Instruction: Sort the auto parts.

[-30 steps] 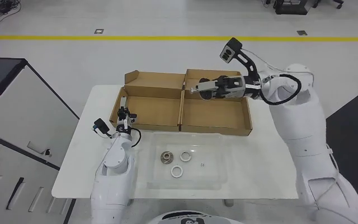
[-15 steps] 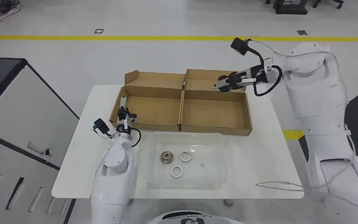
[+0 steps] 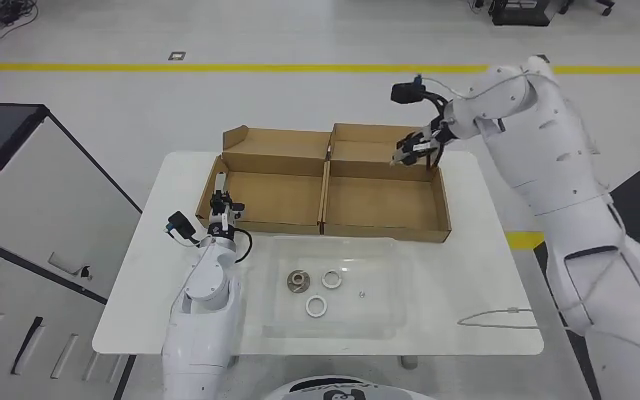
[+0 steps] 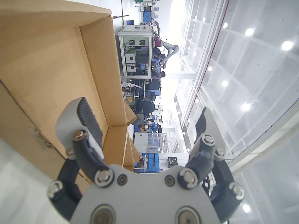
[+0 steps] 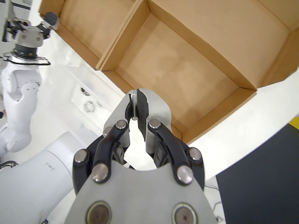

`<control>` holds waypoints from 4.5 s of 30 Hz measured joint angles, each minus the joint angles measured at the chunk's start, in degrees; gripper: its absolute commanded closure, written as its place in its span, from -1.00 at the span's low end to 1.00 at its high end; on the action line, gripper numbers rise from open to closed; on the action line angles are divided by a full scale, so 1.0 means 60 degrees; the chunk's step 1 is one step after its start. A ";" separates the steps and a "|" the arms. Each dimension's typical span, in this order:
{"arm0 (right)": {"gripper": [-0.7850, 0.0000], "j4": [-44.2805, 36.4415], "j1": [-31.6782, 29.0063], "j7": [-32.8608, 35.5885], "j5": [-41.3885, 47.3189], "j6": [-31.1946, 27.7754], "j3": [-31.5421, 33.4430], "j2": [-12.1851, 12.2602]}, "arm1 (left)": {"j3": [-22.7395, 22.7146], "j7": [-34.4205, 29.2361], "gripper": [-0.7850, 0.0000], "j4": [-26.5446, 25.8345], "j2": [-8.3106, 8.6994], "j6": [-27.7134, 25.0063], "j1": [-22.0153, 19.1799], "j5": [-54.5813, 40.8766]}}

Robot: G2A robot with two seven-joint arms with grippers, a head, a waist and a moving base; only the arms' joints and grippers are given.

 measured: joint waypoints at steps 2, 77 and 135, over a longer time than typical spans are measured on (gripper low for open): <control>1.00 0.0243 0.0201 0.0022 -0.0307 -0.0036 -0.0426 -0.0117 | 0.0000 0.0000 -1.00 0.0000 0.0000 0.0000 0.0000 0.0000; 1.00 0.4352 0.0111 -0.1272 -0.3069 0.3088 -0.3444 -0.2027 | 0.0000 0.0000 -1.00 0.0000 0.0000 0.0000 0.0000 0.0000; -1.00 -0.1250 0.0208 0.0032 -0.1154 -0.1503 -0.2966 0.0279 | 0.0000 0.0000 -1.00 0.0000 0.0000 0.0000 0.0000 0.0000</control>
